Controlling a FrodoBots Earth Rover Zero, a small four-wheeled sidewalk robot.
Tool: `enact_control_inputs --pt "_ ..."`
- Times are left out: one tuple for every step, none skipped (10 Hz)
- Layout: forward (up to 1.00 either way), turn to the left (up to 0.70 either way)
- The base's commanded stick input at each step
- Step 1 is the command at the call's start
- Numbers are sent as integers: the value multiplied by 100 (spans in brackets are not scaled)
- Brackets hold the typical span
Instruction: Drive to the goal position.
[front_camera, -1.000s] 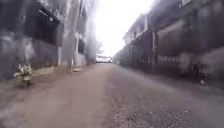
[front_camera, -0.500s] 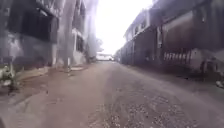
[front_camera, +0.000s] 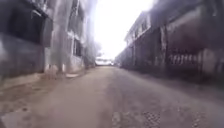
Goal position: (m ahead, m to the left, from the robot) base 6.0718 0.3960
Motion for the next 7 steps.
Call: enact_control_inputs --pt "100 0" --pt "100 0" --pt "100 0" --pt "100 0" --pt "100 3" --pt "100 21" --pt "100 0"
